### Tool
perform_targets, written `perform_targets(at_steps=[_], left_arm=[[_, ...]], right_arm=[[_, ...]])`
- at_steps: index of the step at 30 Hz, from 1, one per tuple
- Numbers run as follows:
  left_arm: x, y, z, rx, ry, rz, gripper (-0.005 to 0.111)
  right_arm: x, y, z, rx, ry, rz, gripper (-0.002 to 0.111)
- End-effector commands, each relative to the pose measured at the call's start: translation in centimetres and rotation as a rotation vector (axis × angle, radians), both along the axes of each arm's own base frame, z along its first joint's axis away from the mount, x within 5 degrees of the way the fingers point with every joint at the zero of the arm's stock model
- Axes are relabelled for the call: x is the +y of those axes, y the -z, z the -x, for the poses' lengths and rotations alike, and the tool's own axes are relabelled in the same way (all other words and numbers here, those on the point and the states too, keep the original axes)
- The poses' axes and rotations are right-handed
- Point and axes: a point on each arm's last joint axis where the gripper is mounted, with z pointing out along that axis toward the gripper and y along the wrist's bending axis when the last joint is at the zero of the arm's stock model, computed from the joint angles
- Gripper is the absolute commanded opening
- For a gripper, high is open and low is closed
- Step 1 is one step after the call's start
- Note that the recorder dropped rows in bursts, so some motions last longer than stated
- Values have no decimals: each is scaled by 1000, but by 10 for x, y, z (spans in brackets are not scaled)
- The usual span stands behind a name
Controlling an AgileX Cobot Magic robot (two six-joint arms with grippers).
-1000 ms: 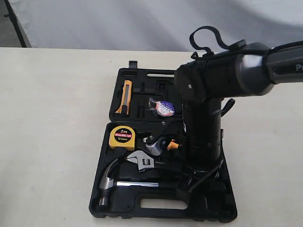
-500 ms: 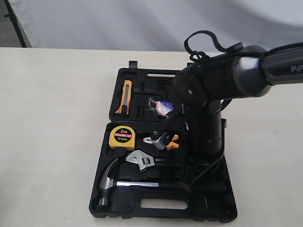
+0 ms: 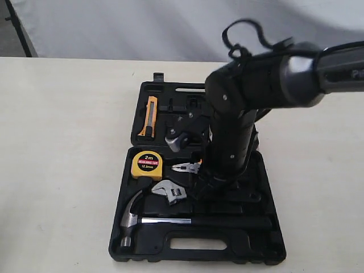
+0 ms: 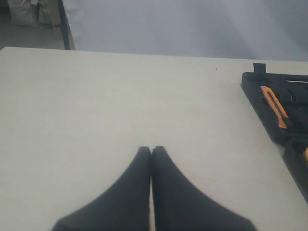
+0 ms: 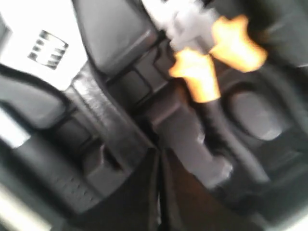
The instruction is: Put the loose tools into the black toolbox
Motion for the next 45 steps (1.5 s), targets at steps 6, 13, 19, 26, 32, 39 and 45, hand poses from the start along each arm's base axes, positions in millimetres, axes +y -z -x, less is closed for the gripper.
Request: perform_targets(at_steps=[6, 13, 19, 26, 32, 39, 45], left_arm=[[0, 1, 2, -5, -1, 27, 1], [0, 1, 2, -5, -1, 27, 1], [0, 1, 2, -5, -1, 27, 1], [0, 1, 2, -5, -1, 27, 1], [0, 1, 2, -5, -1, 27, 1], [0, 1, 2, -5, -1, 27, 1], [0, 1, 2, -5, -1, 27, 1]], right_arm=[[2, 14, -7, 9, 15, 5, 0], [-6, -52, -6, -199, 64, -154, 0], [-73, -38, -1, -107, 386, -230, 0], [-168, -63, 39, -193, 760, -305, 0], [-200, -90, 84, -358, 917, -356, 0], [-193, -128, 121, -657, 855, -430, 0], [-195, -130, 149, -900, 800, -418, 0]])
